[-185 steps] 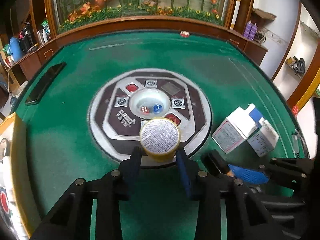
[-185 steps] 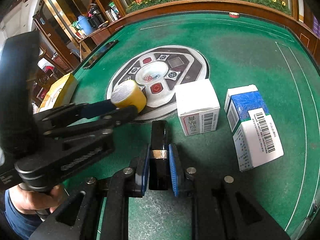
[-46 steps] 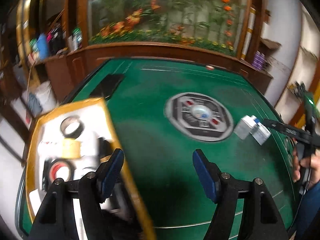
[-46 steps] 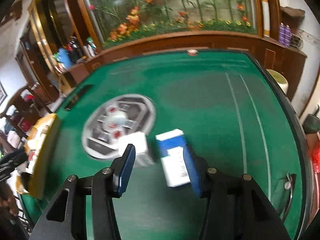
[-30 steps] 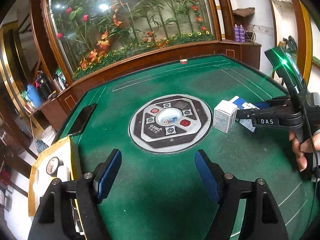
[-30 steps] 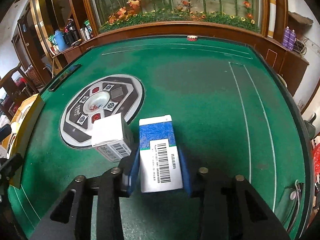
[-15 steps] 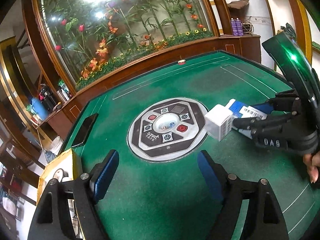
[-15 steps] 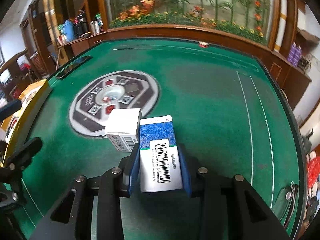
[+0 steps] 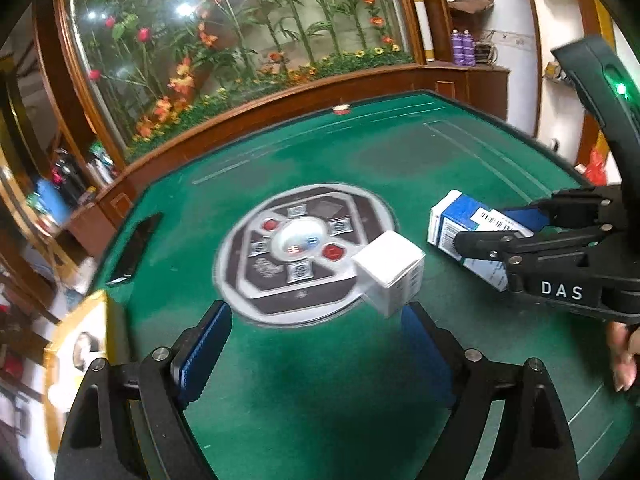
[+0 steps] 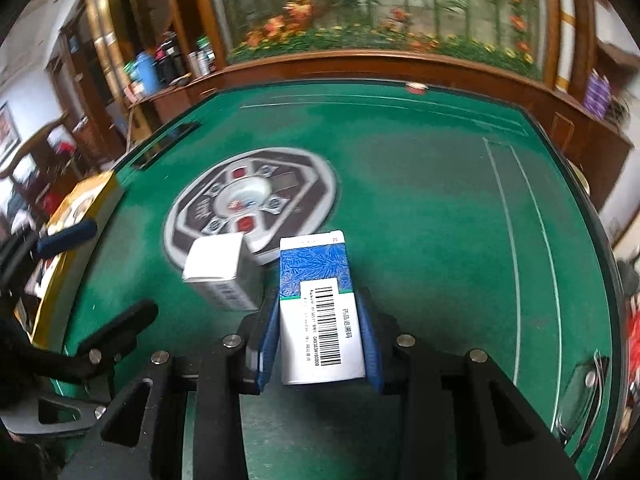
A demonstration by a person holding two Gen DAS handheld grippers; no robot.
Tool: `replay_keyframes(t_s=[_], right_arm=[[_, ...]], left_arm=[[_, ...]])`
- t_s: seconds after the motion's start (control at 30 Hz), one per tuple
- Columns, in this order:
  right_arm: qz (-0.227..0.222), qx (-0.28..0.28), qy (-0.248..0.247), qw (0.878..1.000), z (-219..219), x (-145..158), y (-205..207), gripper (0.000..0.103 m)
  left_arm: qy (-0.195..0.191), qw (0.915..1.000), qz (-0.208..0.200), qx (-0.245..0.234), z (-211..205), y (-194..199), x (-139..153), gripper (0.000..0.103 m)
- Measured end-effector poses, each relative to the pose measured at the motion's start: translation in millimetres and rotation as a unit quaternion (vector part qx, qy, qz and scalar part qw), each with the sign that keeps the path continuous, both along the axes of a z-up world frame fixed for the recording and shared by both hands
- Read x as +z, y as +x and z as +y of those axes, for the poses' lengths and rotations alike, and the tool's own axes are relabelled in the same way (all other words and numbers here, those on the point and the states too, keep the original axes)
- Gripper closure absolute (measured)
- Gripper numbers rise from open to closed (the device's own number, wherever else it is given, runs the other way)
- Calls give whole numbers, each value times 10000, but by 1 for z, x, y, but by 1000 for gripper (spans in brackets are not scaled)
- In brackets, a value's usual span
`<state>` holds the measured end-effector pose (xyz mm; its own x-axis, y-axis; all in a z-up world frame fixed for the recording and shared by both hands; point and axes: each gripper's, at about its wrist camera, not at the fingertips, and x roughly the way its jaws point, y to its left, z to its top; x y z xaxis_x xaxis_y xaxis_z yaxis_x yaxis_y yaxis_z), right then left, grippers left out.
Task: Organize rigid objects
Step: 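Grasp the small white box with the left tool while the right tool grasps the blue-and-white medicine box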
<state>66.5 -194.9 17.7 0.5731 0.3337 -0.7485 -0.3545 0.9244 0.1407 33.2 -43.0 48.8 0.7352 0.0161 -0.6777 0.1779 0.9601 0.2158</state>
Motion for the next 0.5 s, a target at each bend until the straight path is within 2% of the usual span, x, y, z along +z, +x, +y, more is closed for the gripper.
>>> replay_keyframes(t_s=[0.1, 0.17, 0.3, 0.4, 0.5], right_arm=[[64, -173, 78, 9998, -7, 0, 3, 69], [29, -235, 52, 9997, -9, 1, 3, 69], [-189, -463, -256, 9984, -13, 5, 1, 69], [-164, -512, -150, 9984, -19, 7, 3, 69], [-268, -512, -325, 9978, -15, 8, 0, 69]], left_arm=[[-390, 9989, 263, -53, -6, 14, -3, 13], [-507, 9982, 326, -16, -13, 25, -4, 12], [-290, 9988, 388, -66, -28, 43, -10, 9], [-238, 9984, 489, -129, -35, 54, -20, 9], [-128, 9987, 479, -127, -42, 61, -29, 10]])
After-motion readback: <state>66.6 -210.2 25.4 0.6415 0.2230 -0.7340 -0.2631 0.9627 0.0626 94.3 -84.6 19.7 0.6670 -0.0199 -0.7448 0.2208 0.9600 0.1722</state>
